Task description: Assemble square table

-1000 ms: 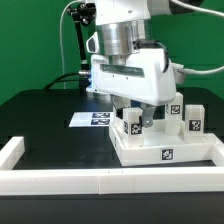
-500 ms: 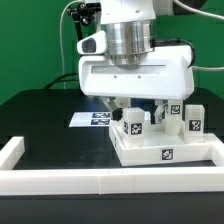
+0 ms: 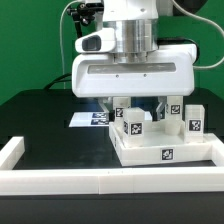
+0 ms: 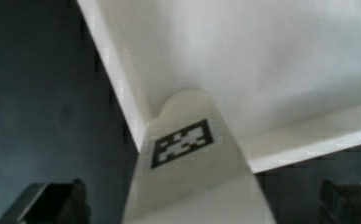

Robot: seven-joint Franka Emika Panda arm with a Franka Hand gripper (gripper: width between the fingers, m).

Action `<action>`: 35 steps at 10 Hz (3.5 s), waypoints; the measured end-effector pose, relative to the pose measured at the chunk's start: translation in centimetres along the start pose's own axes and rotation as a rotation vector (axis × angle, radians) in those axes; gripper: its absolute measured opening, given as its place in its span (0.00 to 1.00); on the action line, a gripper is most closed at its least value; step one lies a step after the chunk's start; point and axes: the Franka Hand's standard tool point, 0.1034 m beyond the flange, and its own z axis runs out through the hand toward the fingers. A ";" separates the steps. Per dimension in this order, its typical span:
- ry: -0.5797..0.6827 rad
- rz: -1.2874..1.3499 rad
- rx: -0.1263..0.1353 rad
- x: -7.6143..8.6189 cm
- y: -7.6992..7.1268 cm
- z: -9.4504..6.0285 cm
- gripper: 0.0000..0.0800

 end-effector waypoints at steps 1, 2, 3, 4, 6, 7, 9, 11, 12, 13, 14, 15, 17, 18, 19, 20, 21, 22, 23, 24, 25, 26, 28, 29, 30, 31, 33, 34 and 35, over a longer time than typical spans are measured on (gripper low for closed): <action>0.001 -0.084 -0.001 0.0 0.0 0.0 0.81; 0.000 -0.142 -0.001 0.0 0.1 0.0 0.81; 0.000 -0.176 0.000 0.0 0.2 0.1 0.81; 0.000 -0.169 0.000 0.0 0.2 0.1 0.66; -0.001 -0.169 0.000 -0.1 0.2 0.1 0.36; -0.001 -0.152 0.000 -0.1 0.2 0.1 0.36; -0.001 -0.067 0.001 -0.1 0.1 0.1 0.36; 0.002 0.127 0.004 -0.1 0.0 0.1 0.36; 0.013 0.272 0.002 0.0 -0.1 0.1 0.36; 0.024 0.394 0.003 0.0 -0.1 0.2 0.36; 0.032 0.503 0.007 -0.1 -0.1 0.1 0.36; 0.037 0.665 0.019 -0.1 -0.1 0.2 0.36; 0.036 0.928 0.055 0.1 -0.1 0.1 0.36; 0.032 1.053 0.062 0.0 -0.2 0.1 0.36; 0.016 1.127 0.059 0.0 -0.2 0.2 0.36; -0.014 1.204 0.049 0.1 -0.1 0.2 0.36; -0.016 1.260 0.054 0.2 -0.1 0.2 0.36; -0.017 1.291 0.056 0.2 -0.1 0.2 0.36; -0.016 1.283 0.058 0.2 -0.1 0.2 0.36; -0.015 1.235 0.057 0.2 -0.1 0.2 0.51; -0.014 1.189 0.058 0.2 0.0 0.2 0.68; -0.012 1.128 0.058 0.3 0.0 0.1 0.68; -0.003 0.910 0.058 0.3 0.0 0.1 0.77; -0.001 0.805 0.057 0.2 -0.2 0.2 0.81; 0.001 0.708 0.056 0.2 -0.3 0.3 0.81; 0.002 0.630 0.054 0.2 -0.4 0.2 0.81; -0.006 0.448 0.045 0.2 -0.4 0.1 0.81; -0.013 0.335 0.038 0.1 -0.3 0.1 0.81; -0.017 0.267 0.039 0.1 -0.1 0.1 0.81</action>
Offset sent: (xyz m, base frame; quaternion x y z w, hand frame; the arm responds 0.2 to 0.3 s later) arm 0.0000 0.0000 0.0000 0.0000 0.0000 0.0000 1.0000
